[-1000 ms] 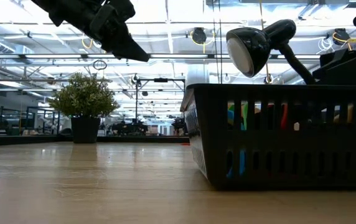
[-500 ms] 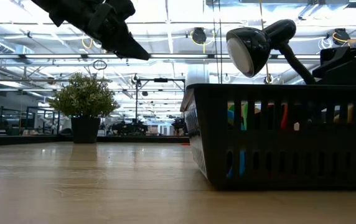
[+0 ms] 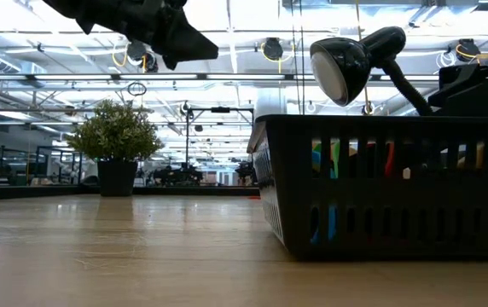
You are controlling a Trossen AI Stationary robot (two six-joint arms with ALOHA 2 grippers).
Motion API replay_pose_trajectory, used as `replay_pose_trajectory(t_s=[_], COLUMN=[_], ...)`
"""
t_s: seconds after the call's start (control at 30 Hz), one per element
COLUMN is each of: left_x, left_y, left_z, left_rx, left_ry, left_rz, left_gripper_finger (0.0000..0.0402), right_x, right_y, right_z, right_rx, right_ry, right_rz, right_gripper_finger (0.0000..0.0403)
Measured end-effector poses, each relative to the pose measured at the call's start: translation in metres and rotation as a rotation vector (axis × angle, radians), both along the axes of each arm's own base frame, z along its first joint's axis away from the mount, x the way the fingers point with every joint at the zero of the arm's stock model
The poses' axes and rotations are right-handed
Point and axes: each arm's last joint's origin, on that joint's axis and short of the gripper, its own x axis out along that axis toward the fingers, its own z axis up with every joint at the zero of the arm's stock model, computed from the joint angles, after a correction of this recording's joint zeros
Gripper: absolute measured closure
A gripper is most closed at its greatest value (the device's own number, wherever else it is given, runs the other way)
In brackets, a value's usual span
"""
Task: Pick and place rubber bands into bin
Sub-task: Put the red rubber band into the black bin
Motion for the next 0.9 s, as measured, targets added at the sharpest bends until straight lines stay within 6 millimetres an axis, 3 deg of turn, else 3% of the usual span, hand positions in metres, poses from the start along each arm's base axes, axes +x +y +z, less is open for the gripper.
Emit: replay_pose_trajectory(t_s=[0.17,0.43,0.57,0.77,0.9], left_x=[0.0002,-0.0005,-0.0004,-0.0005,0.0050], left_y=[-0.0012,-0.0024,-0.0022,-0.0013,-0.0014], left_z=[-0.0001,-0.0025,-0.0022,-0.0019,0.0059], left_rx=[0.015,-0.026,-0.052,-0.026,0.084], left_ry=[0.003,0.025,0.020,0.024,0.054], left_rz=[-0.010,-0.035,-0.026,-0.015,-0.062], left_gripper_finger=[0.0298,0.0162,0.0115,0.0082,0.0078], right_x=[0.0000,0.0000,0.0000,0.0000,0.0000], right_y=[0.0000,0.0001,0.0001,0.0001,0.0000], right_z=[0.0000,0.0000,0.0000,0.0000,0.0000], right_rx=[-0.014,-0.014,-0.014,-0.018,-0.042], right_ry=[-0.001,0.000,0.000,0.000,-0.002], right_rz=[0.004,0.006,0.006,0.006,0.011], right_gripper_finger=[0.0287,0.0287,0.0287,0.0287,0.0287])
